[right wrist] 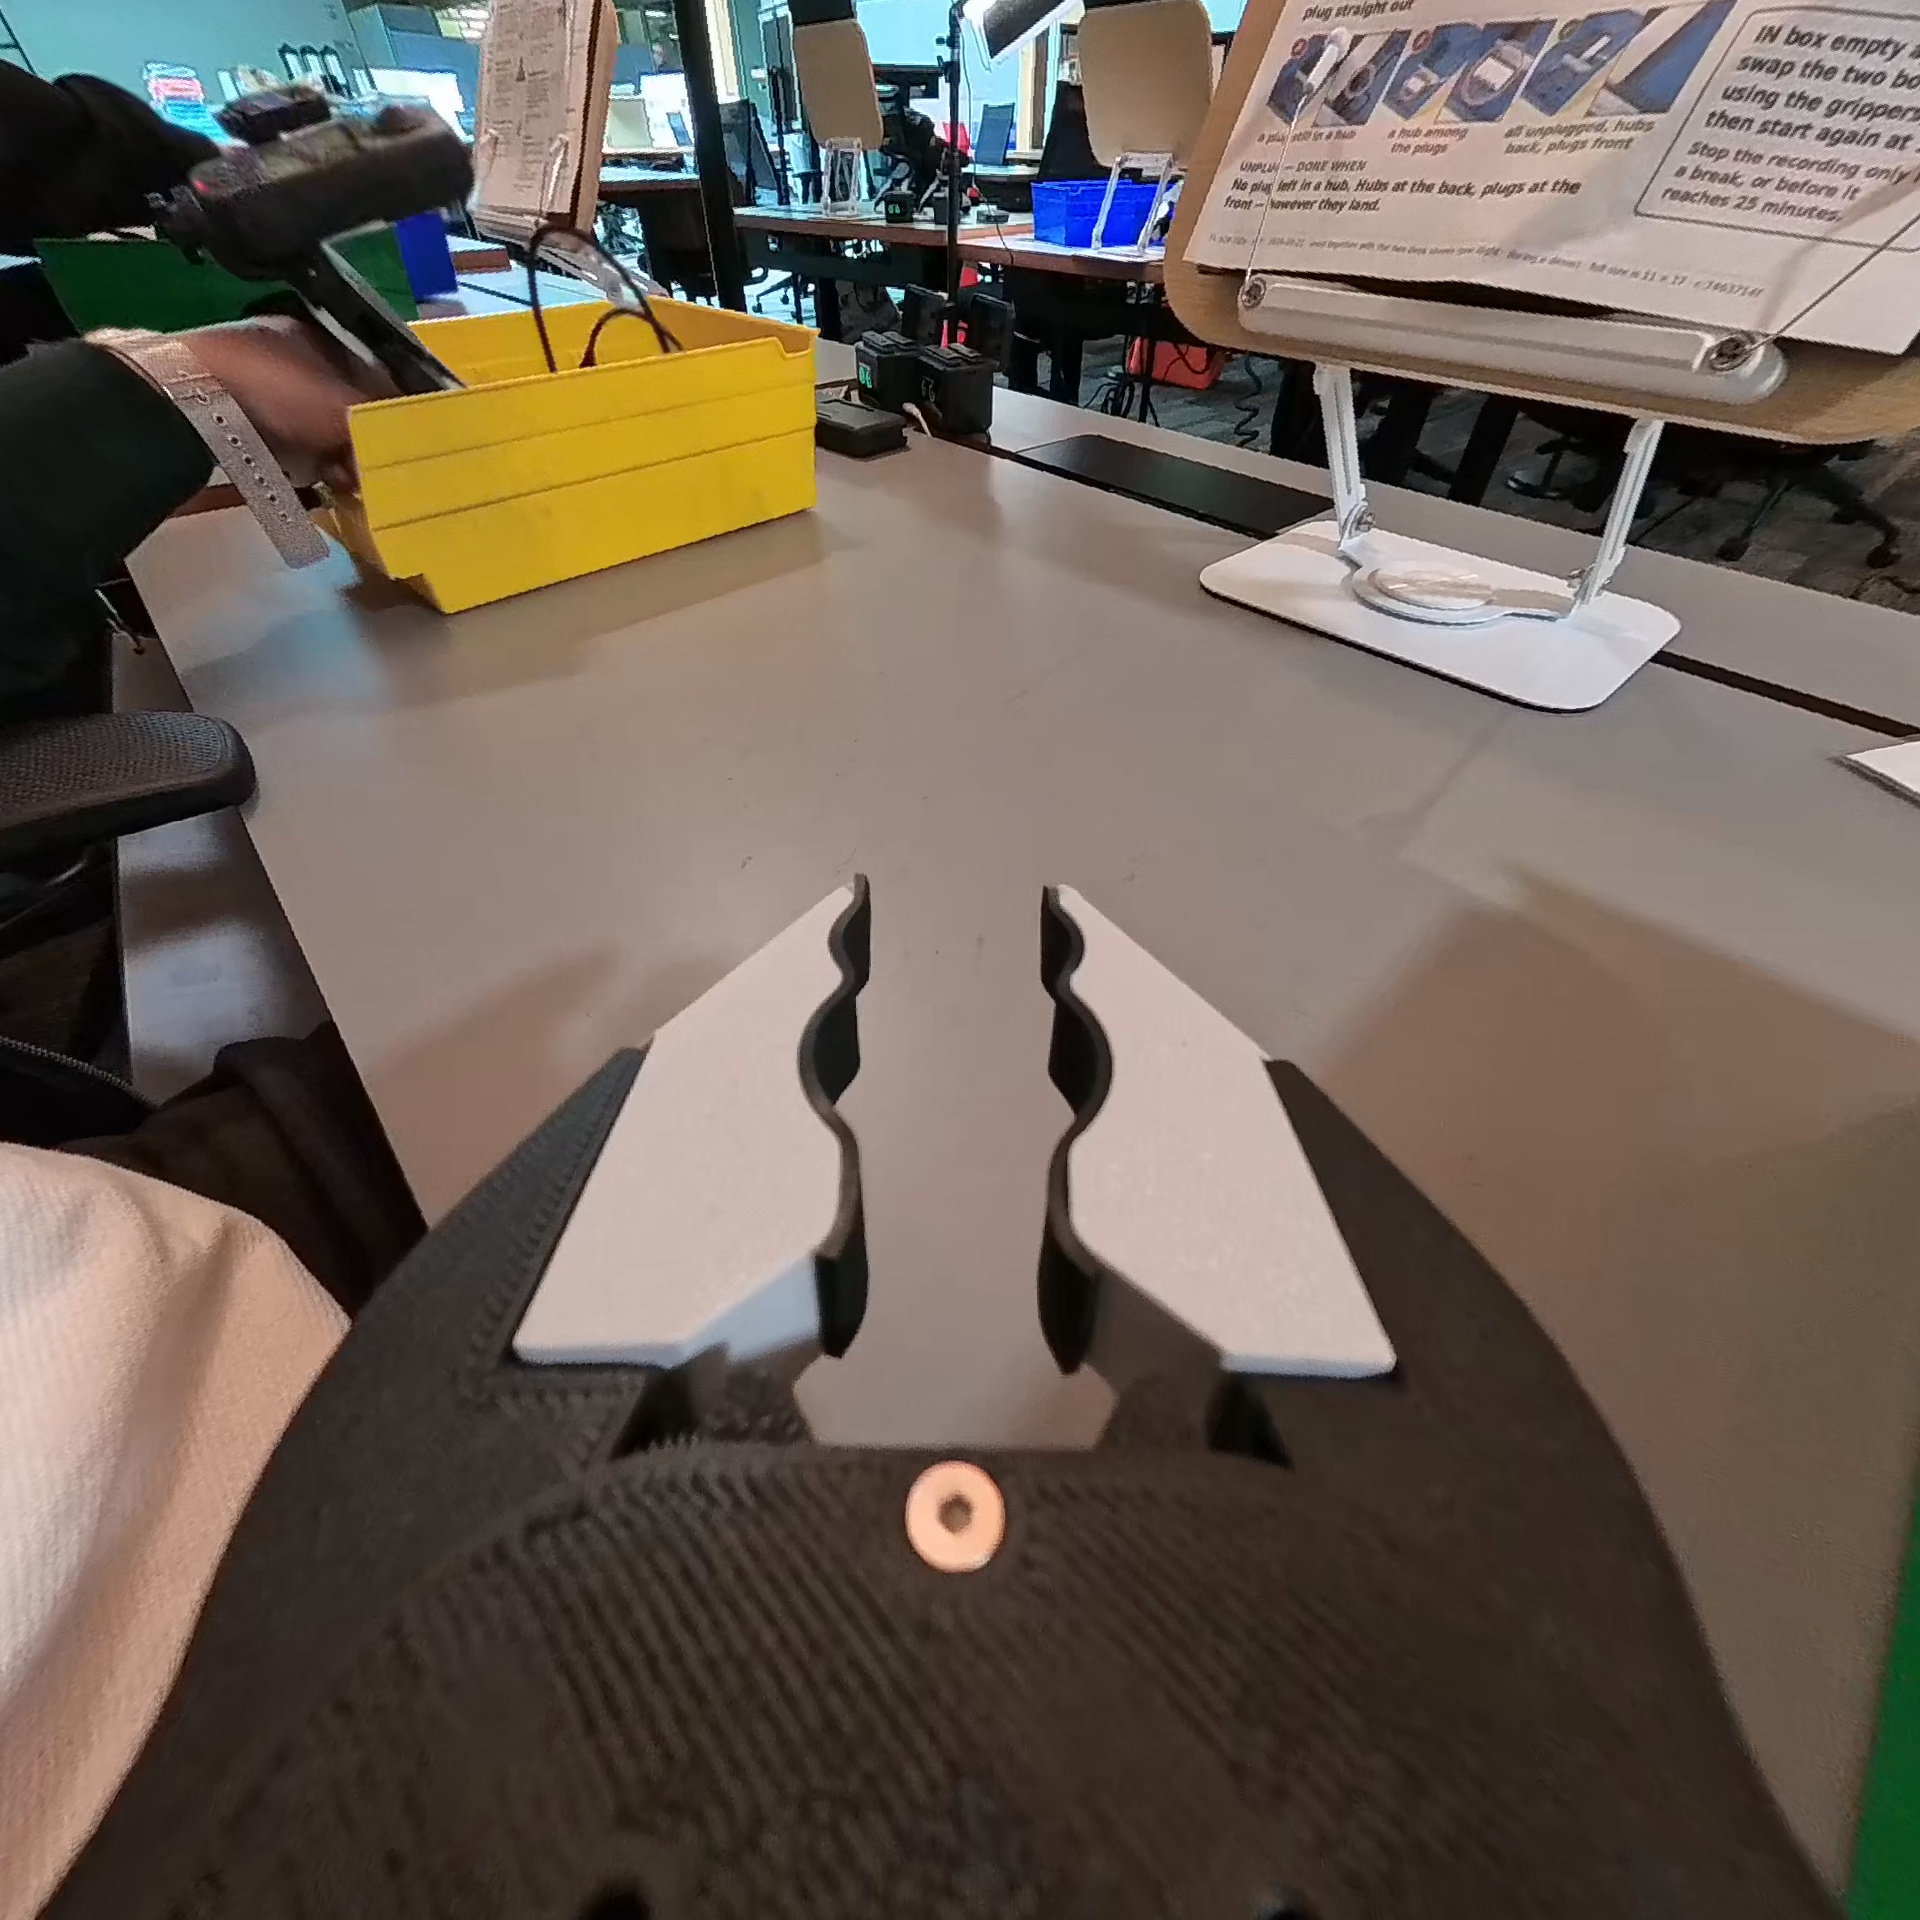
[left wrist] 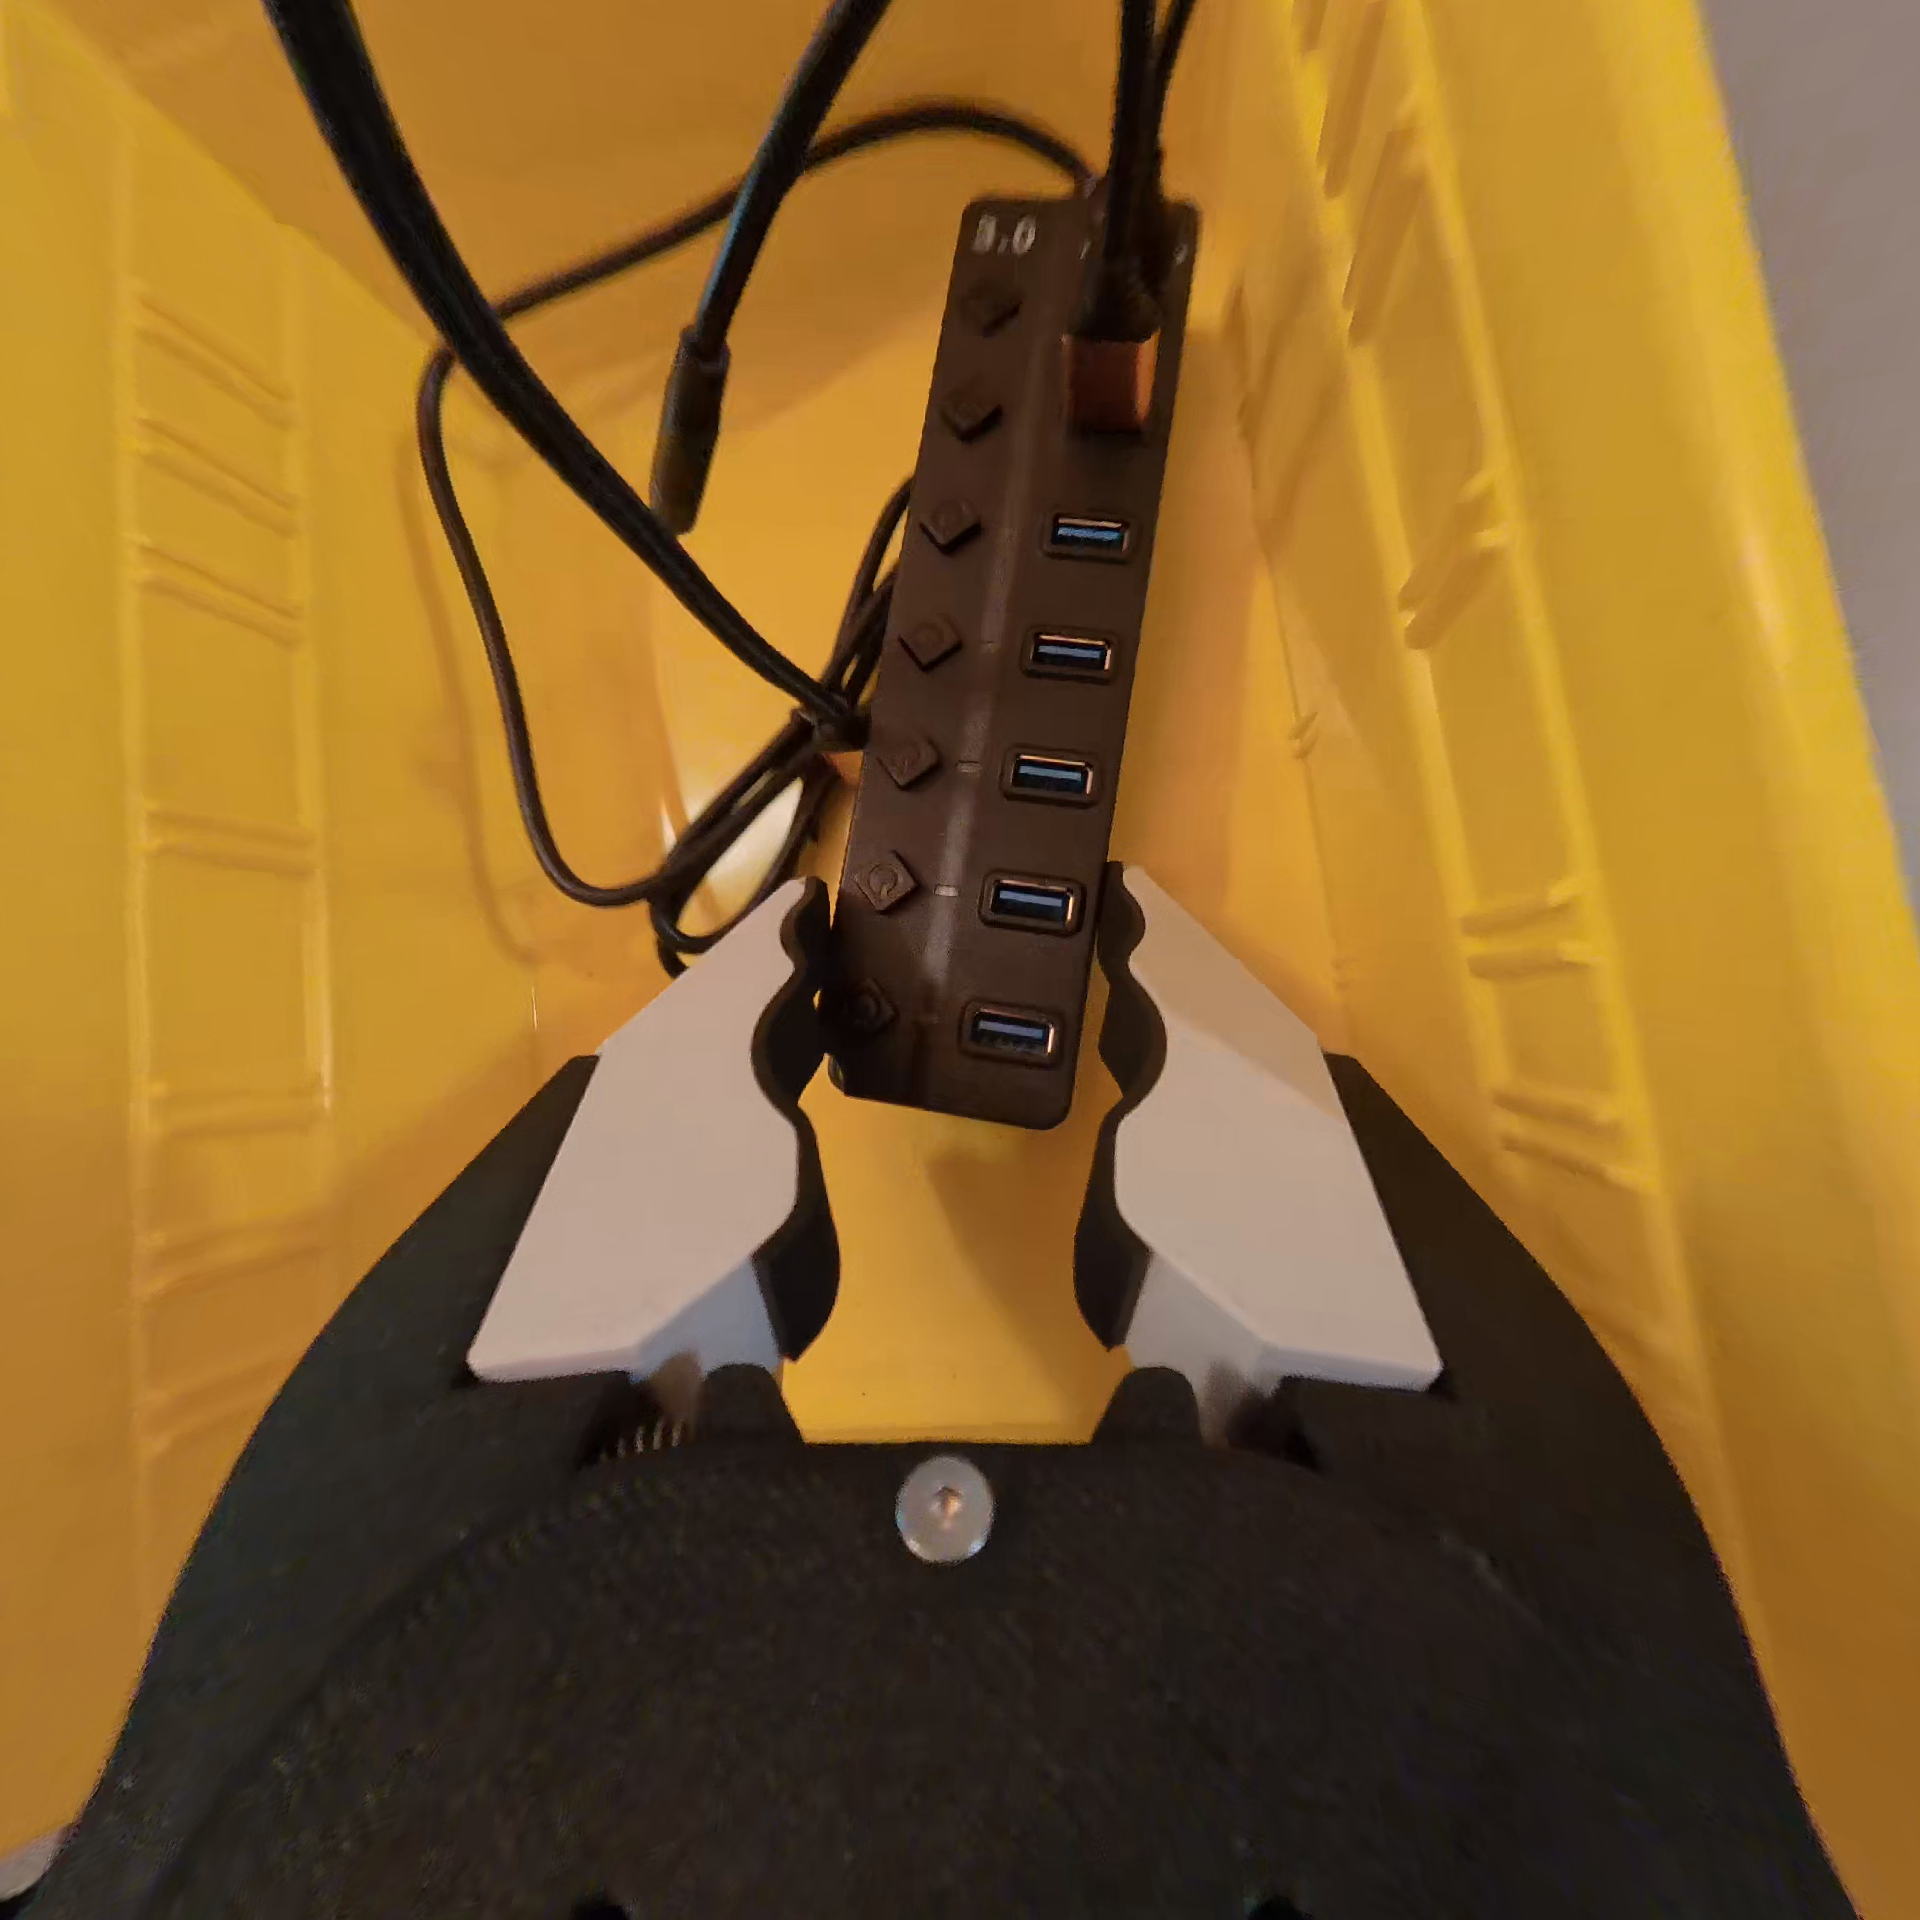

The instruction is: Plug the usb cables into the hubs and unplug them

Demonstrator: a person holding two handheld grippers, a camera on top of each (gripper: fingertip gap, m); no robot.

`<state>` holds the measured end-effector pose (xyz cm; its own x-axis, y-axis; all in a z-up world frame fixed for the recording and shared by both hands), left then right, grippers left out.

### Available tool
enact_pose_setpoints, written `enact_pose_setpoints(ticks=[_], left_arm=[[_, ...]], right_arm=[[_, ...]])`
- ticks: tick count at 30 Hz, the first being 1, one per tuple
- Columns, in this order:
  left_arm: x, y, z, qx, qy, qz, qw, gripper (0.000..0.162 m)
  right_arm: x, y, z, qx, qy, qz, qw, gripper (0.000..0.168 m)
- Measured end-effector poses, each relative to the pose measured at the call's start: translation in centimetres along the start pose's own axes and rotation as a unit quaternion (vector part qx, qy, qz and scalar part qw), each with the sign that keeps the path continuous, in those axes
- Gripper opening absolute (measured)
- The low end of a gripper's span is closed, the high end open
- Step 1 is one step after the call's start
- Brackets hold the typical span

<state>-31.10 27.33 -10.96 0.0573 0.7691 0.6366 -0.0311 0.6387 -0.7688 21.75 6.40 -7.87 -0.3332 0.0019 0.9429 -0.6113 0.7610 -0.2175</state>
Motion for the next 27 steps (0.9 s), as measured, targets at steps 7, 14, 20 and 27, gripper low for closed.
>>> enact_pose_setpoints(ticks=[7,14,20,27], left_arm=[[2.3,-3.5,1.5,-0.045,-0.078,-0.094,0.991,0.050],[2.5,-5.2,1.6,-0.069,-0.067,-0.082,0.992,0.048],[0.1,-2.8,0.2,-0.113,-0.022,0.019,0.993,0.000],[1.3,-1.9,0.3,-0.079,-0.032,-0.030,0.996,0.064]], right_arm=[[-0.1,0.1,0.0,0.006,0.006,0.001,1.000,0.032],[-0.1,0.1,0.0,0.006,0.004,0.002,1.000,0.031],[-0.2,0.1,0.1,0.006,0.004,0.004,1.000,0.031],[-0.3,0.3,0.1,0.010,0.007,0.008,1.000,0.032]])
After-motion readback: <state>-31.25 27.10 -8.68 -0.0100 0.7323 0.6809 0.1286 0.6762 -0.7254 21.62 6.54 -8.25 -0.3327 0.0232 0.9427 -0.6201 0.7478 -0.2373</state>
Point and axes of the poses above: each gripper's, where its closed fingertips meet, y out along the fingers, x out of its top, z = x × y across the jaws, the point moved 7 cm from there along -y, back along the fingers, and after that the axes turned 15 degrees about -y, right-handed, at the moved point
